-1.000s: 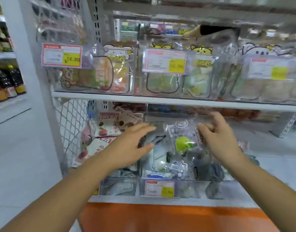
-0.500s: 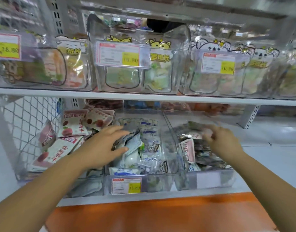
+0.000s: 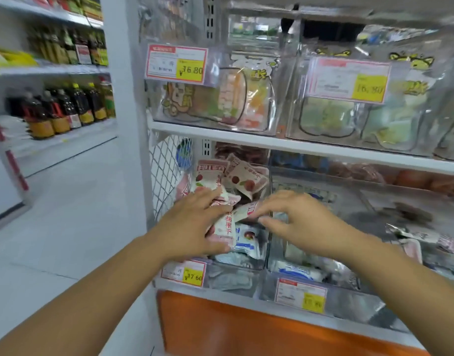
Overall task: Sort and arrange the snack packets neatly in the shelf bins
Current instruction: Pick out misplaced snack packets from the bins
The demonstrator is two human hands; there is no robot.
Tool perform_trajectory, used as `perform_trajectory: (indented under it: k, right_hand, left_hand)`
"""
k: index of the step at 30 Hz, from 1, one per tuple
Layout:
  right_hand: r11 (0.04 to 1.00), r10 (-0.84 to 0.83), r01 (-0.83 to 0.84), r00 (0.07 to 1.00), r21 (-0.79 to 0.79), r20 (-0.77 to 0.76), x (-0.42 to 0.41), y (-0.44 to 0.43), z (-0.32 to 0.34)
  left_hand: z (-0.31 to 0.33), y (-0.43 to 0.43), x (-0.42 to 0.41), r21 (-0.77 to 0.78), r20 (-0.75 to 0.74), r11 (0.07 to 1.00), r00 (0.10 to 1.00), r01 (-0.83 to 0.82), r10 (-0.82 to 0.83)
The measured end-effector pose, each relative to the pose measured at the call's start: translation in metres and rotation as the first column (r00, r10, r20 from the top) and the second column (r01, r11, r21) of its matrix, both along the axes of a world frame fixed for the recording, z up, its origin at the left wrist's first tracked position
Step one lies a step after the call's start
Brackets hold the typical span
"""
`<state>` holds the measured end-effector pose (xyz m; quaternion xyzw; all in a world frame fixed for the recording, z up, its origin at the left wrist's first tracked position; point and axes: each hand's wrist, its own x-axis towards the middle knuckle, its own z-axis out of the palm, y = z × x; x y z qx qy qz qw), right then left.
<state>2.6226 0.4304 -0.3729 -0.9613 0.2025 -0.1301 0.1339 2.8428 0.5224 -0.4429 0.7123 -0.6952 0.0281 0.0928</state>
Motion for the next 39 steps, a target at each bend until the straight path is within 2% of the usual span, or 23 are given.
perform_trajectory:
  k: [2, 3, 5, 7, 8, 10, 12, 15, 17, 18, 19, 21, 22, 24, 26, 27, 29, 31, 37, 39]
  right_hand:
    - [0.999, 0.037, -0.032, 0.973, 0.023, -0.229, 0.029, -0.007, 0.003]
    - [0.999, 0.045, -0.053, 0.927, -0.011, -0.371, 0.041, -0.01, 0.002]
    - [0.986, -0.009, -0.097, 0.772, -0.132, -0.635, 0.06, -0.012, -0.005]
    - [0.963, -0.106, -0.129, 0.63, -0.238, -0.769, 0.071, -0.01, -0.016]
    - [0.946, -0.138, -0.155, 0.603, -0.285, -0.786, 0.074, -0.008, -0.022]
    - [0.926, -0.159, -0.175, 0.623, -0.334, -0.766, 0.075, -0.006, -0.028]
    - [0.93, -0.128, -0.163, 0.696, -0.329, -0.707, 0.071, -0.007, -0.027]
    - [0.978, -0.044, -0.078, 0.83, -0.195, -0.556, 0.056, -0.009, -0.017]
    - [0.998, -0.03, 0.012, 0.946, -0.057, -0.322, 0.042, -0.01, -0.01]
    - [0.998, -0.058, 0.059, 0.988, 0.001, -0.143, 0.033, -0.011, -0.008]
    - [0.993, -0.101, 0.097, 0.993, 0.063, 0.06, 0.022, -0.013, -0.007]
    - [0.976, -0.185, 0.123, 0.899, 0.178, 0.397, -0.003, -0.015, -0.006]
    - [0.973, -0.214, 0.14, 0.841, 0.181, 0.497, -0.016, -0.015, -0.005]
    - [0.97, -0.233, 0.23, 0.771, 0.082, 0.593, -0.041, -0.016, -0.007]
    - [0.944, -0.255, 0.329, 0.781, -0.029, 0.571, -0.061, -0.022, -0.01]
    - [0.932, -0.283, 0.358, 0.824, -0.063, 0.49, -0.069, -0.027, -0.013]
    - [0.941, -0.321, 0.335, 0.929, -0.055, 0.184, -0.078, -0.035, -0.021]
    - [0.97, -0.242, 0.241, 0.97, -0.036, -0.032, -0.079, -0.037, -0.029]
    - [0.998, -0.051, 0.052, 0.998, -0.034, 0.021, -0.043, -0.001, -0.021]
    - [0.999, 0.029, -0.029, 1.0, -0.034, -0.007, -0.023, 0.014, -0.019]
  left_hand:
    - [0.001, -0.002, 0.004, -0.027, -0.025, 1.0, 1.0, 0.005, -0.006]
    - [0.002, -0.003, 0.008, -0.043, -0.036, 0.999, 0.999, 0.009, -0.011]
    - [0.003, -0.005, 0.013, -0.07, -0.053, 0.997, 0.998, 0.018, -0.022]
    - [0.002, -0.008, 0.016, -0.083, -0.068, 0.996, 0.997, 0.027, -0.032]
    - [0.002, -0.009, 0.016, -0.084, -0.074, 0.996, 0.997, 0.03, -0.036]
    - [0.002, -0.01, 0.016, -0.089, -0.093, 0.995, 0.995, 0.035, -0.043]
    - [0.004, -0.009, 0.015, -0.091, -0.15, 0.995, 0.987, 0.042, -0.056]
    - [0.011, -0.003, 0.012, -0.078, -0.278, 0.996, 0.958, 0.048, -0.068]
    - [0.018, 0.004, 0.009, -0.068, -0.319, 0.996, 0.945, 0.051, -0.07]
    - [0.022, 0.008, 0.007, -0.064, -0.336, 0.997, 0.939, 0.054, -0.072]
    - [0.025, 0.012, 0.005, -0.057, -0.354, 0.997, 0.933, 0.052, -0.069]
    - [0.031, 0.02, 0.001, -0.045, -0.371, 0.998, 0.927, 0.04, -0.054]
    - [0.032, 0.023, -0.002, -0.047, -0.37, 0.998, 0.928, 0.039, -0.054]
    - [0.032, 0.025, -0.008, -0.035, -0.37, 0.998, 0.927, 0.059, -0.067]
    - [0.028, 0.022, -0.014, 0.021, -0.388, 0.995, 0.918, 0.102, -0.086]
    - [0.025, 0.02, -0.016, 0.062, -0.404, 0.99, 0.91, 0.124, -0.089]
    - [0.019, 0.016, -0.019, 0.122, -0.366, 0.981, 0.926, 0.149, -0.095]
    - [0.017, 0.013, -0.018, 0.145, -0.318, 0.979, 0.943, 0.146, -0.093]
    - [0.019, 0.013, -0.014, 0.177, -0.302, 0.971, 0.948, 0.159, -0.1]
    - [0.018, 0.013, -0.014, 0.175, -0.299, 0.972, 0.949, 0.158, -0.1]
